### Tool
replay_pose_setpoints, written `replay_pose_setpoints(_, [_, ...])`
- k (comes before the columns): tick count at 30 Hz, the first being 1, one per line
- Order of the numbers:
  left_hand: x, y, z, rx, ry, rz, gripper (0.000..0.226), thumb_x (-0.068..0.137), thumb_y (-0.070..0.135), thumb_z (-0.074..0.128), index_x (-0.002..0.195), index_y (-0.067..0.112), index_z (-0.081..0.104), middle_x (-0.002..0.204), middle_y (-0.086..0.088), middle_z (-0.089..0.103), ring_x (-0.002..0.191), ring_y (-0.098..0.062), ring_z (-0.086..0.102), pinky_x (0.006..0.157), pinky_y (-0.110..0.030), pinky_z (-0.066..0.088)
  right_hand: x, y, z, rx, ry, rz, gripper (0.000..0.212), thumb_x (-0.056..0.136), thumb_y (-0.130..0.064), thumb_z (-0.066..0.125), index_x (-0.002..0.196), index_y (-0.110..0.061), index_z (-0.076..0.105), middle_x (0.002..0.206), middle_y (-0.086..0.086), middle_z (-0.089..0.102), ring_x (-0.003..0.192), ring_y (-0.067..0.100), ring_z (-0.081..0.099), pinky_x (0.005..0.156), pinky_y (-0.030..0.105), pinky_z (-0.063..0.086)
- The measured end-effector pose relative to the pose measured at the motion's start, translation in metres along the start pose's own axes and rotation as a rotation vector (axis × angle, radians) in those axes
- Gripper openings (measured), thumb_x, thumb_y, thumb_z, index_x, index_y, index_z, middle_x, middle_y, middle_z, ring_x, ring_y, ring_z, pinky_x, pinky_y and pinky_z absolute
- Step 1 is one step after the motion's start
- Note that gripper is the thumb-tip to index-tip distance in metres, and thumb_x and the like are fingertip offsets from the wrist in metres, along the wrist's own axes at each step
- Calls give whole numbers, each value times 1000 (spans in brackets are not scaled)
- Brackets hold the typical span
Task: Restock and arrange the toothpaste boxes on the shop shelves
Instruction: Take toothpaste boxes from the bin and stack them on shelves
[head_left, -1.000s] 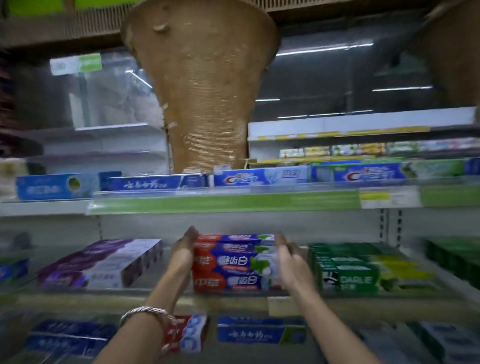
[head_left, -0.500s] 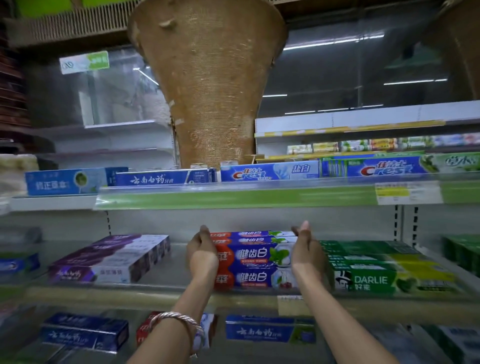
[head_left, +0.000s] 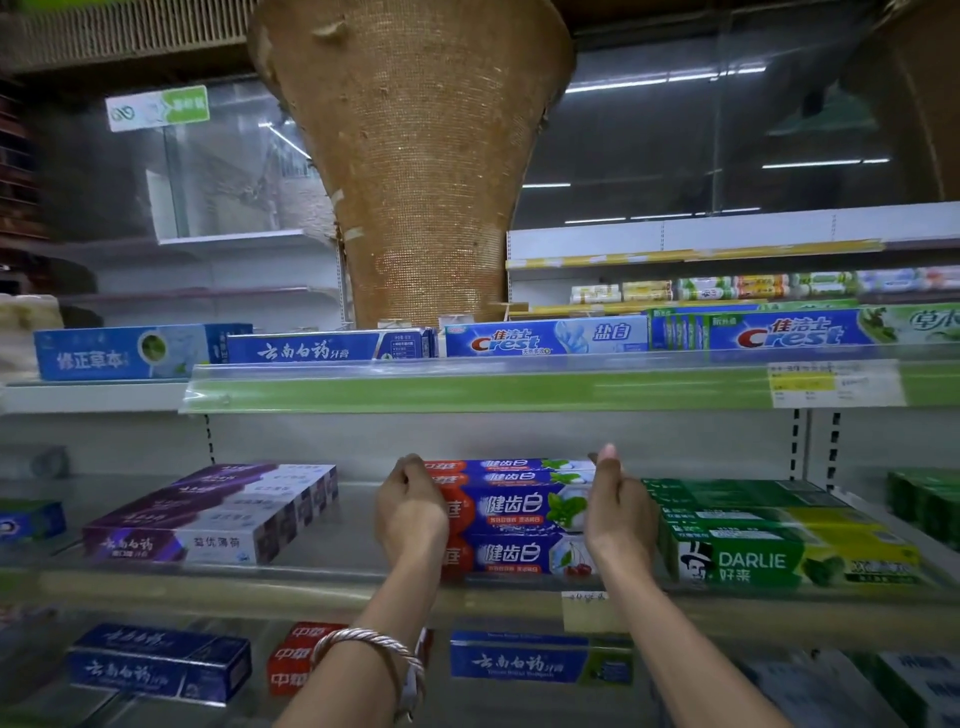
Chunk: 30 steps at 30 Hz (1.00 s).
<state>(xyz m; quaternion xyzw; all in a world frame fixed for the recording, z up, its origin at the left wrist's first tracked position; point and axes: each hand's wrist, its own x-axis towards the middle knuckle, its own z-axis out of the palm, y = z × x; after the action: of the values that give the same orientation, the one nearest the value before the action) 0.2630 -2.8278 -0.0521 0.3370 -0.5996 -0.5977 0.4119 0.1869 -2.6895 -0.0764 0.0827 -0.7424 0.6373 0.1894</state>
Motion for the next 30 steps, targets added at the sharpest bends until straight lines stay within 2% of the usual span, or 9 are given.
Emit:
replay_pose_setpoints(7, [0, 1, -2, 108, -7, 44, 40, 102, 40, 30, 77, 14, 47, 68, -2, 48, 60, -13, 46, 70, -34, 38, -8, -7, -6, -62, -37, -17, 61, 96, -56, 18, 54, -17, 40, 58, 17, 64, 49, 18, 61, 44, 19, 27])
replay_pose_setpoints(14, [3, 1, -3, 131, -26, 40, 43, 101, 45, 29, 85, 12, 51, 74, -5, 54, 71, -22, 55, 77, -35, 43, -17, -12, -8, -70, 3, -72, 61, 96, -53, 21, 57, -14, 46, 49, 8, 56, 33, 4, 47, 35, 16, 29])
replay_pose_setpoints(17, [5, -4, -7, 6, -96, 52, 46, 97, 58, 29, 81, 20, 50, 79, -5, 59, 72, -18, 58, 79, -36, 44, -17, -12, -12, -53, -42, -29, 61, 94, -58, 22, 67, -13, 51, 60, 8, 63, 43, 12, 52, 42, 19, 32])
replay_pose_setpoints(20, [10, -10, -18, -67, -86, 73, 63, 92, 66, 27, 128, 19, 49, 102, -10, 66, 87, -24, 65, 78, -39, 52, -14, -5, -14, -24, -24, -52, 84, 81, -79, 18, 104, -10, 61, 89, 6, 66, 80, 23, 66, 68, 26, 45])
replay_pose_setpoints(21, [7, -10, -23, -103, -78, 116, 59, 96, 58, 29, 134, 15, 45, 98, -8, 66, 82, -19, 65, 69, -34, 52, -18, -7, -16, -30, 10, -127, 94, 77, -85, 16, 117, -12, 60, 97, 2, 62, 92, 23, 64, 79, 32, 46])
replay_pose_setpoints(23, [-16, -5, -38, -165, -70, 337, 45, 102, 37, 34, 139, 13, 44, 100, 1, 66, 74, 0, 62, 57, -17, 48, -38, -20, -20, -30, 77, -331, 79, 85, -72, 25, 127, -13, 57, 110, 2, 61, 105, 16, 56, 92, 36, 45])
replay_pose_setpoints(25, [-52, -6, -58, -240, -109, 600, 41, 99, 25, 36, 137, 11, 44, 119, 13, 62, 86, 15, 61, 67, -6, 48, -68, -37, -25, 44, 103, -533, 59, 89, -51, 34, 126, -11, 58, 121, 0, 61, 112, 11, 54, 95, 32, 45])
replay_pose_setpoints(27, [-86, -12, -80, -278, -203, 780, 46, 93, 25, 37, 135, 9, 47, 130, 18, 60, 113, 7, 57, 87, -8, 45, -100, -53, -29, 197, 80, -629, 47, 90, -42, 38, 122, -15, 59, 120, -5, 61, 113, 10, 57, 94, 31, 47])
replay_pose_setpoints(30, [-107, -11, -112, -385, -304, 847, 49, 90, 28, 34, 134, 12, 48, 134, 17, 57, 126, -8, 52, 99, -19, 44, -148, -75, -27, 463, -98, -595, 36, 90, -41, 41, 119, -28, 57, 122, -9, 63, 116, 8, 59, 94, 28, 48])
